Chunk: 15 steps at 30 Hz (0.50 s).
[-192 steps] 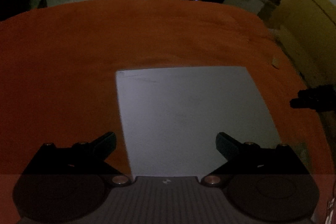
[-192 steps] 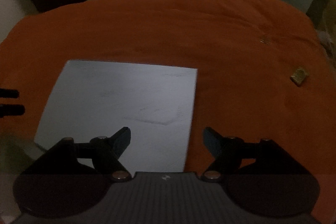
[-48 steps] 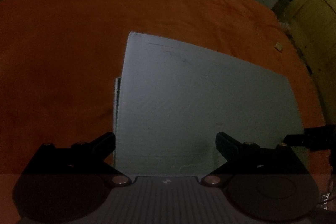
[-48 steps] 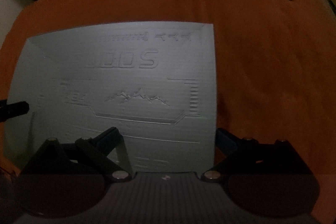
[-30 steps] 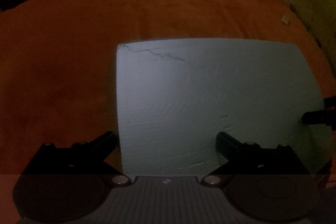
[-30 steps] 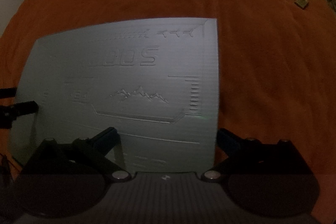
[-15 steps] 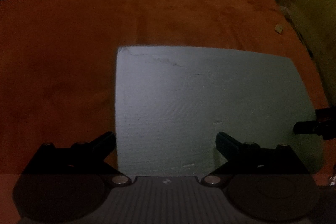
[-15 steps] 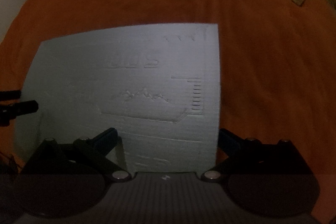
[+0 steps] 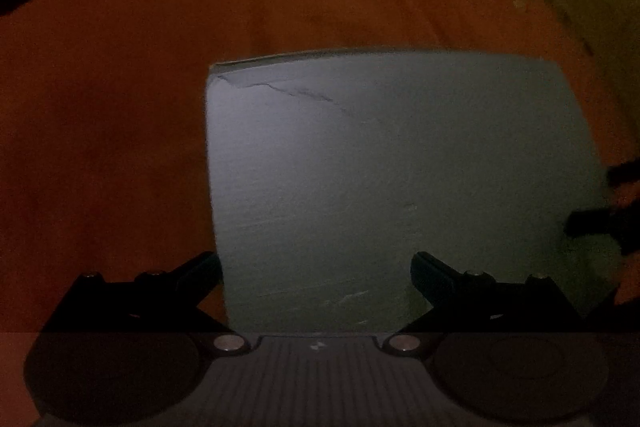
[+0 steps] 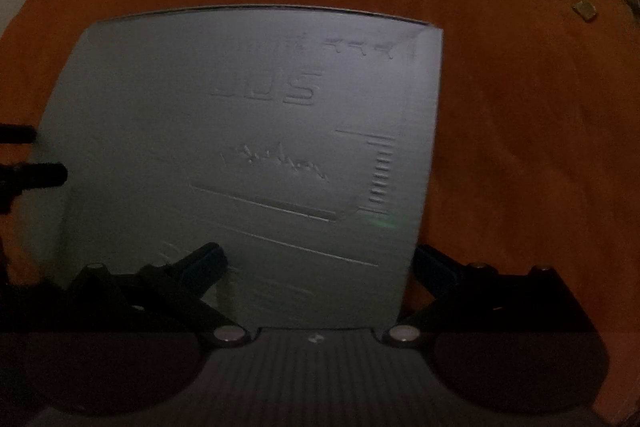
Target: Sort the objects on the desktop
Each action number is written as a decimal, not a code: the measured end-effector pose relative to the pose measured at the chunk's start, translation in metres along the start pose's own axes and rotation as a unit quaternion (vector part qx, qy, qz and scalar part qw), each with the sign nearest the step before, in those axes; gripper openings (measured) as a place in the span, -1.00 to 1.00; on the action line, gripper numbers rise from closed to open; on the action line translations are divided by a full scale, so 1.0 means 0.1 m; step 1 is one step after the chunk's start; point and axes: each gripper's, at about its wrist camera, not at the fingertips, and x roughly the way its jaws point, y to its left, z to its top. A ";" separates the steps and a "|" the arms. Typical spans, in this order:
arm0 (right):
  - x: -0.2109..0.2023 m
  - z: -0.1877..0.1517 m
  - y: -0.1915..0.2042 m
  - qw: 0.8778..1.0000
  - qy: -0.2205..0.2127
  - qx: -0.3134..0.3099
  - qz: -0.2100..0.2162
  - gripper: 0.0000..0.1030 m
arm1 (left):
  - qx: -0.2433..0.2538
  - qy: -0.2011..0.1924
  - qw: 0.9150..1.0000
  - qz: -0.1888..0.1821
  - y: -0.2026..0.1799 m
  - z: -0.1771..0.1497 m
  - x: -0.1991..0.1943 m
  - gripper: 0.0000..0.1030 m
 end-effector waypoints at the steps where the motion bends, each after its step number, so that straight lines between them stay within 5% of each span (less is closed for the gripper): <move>1: 0.01 0.02 -0.01 1.000 0.001 0.003 0.002 1.00 | 0.005 -0.003 1.000 0.006 -0.02 -0.01 0.01 0.98; 15: 0.03 0.01 -0.15 1.000 -0.007 0.020 0.021 1.00 | -0.034 -0.013 0.999 -0.021 0.07 -0.01 0.07 0.98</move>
